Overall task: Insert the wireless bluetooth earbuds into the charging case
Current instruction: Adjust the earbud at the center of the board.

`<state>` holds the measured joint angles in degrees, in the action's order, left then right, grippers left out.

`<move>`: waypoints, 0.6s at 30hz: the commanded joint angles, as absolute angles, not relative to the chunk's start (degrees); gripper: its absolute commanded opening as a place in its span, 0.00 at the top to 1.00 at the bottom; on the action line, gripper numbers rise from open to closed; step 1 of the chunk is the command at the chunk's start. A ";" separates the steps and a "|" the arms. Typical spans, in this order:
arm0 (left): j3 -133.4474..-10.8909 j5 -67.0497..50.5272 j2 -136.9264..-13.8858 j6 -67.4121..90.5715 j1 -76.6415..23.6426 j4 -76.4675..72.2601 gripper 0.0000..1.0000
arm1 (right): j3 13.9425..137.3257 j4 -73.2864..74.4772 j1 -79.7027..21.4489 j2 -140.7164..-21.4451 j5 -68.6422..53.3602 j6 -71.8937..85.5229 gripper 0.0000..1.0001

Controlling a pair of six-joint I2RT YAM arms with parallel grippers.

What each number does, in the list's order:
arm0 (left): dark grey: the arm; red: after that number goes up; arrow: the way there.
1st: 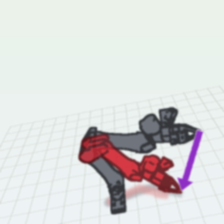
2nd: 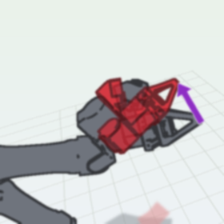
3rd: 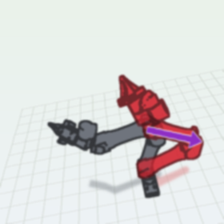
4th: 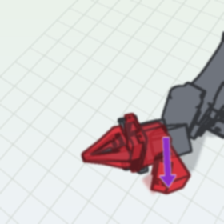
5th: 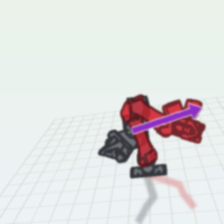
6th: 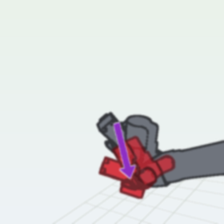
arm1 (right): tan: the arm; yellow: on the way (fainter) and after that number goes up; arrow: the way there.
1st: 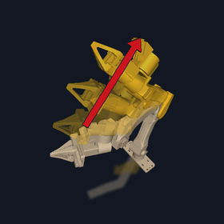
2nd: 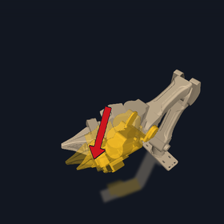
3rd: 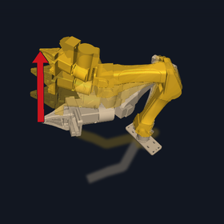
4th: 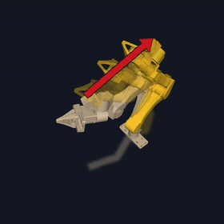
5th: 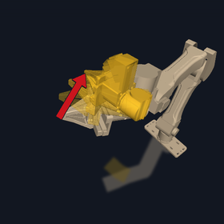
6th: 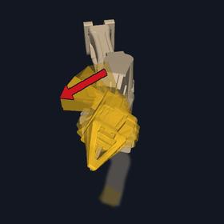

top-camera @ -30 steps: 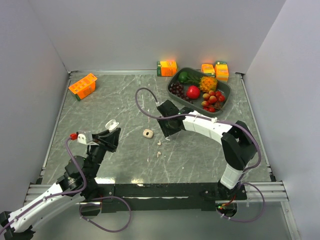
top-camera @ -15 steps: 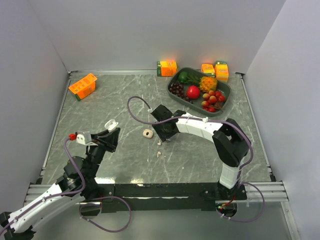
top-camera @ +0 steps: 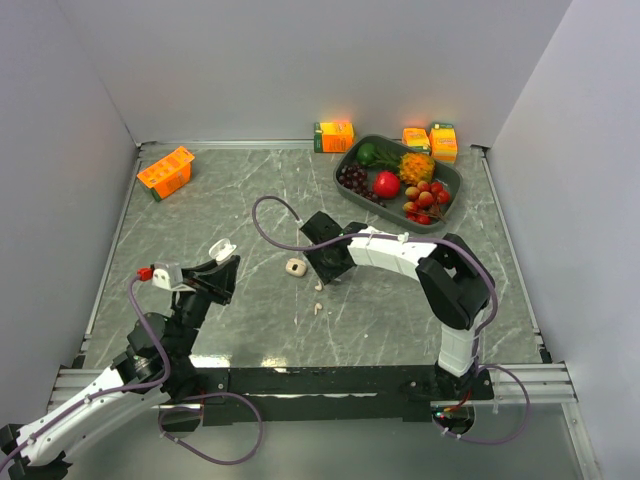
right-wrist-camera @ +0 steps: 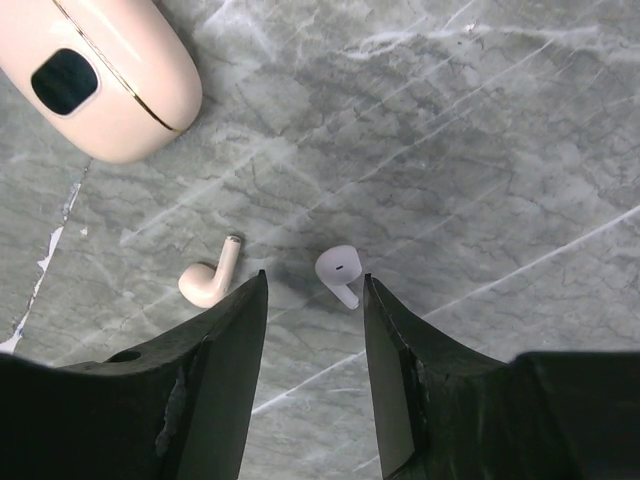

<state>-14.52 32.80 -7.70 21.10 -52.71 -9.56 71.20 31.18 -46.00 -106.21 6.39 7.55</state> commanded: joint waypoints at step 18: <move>-16.52 32.70 -7.56 21.18 -52.73 -10.55 0.99 | 71.81 29.18 -45.35 -108.54 5.80 7.56 0.65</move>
<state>-14.52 32.82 -7.70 21.12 -52.71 -8.95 71.20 30.09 -45.82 -108.31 5.91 7.60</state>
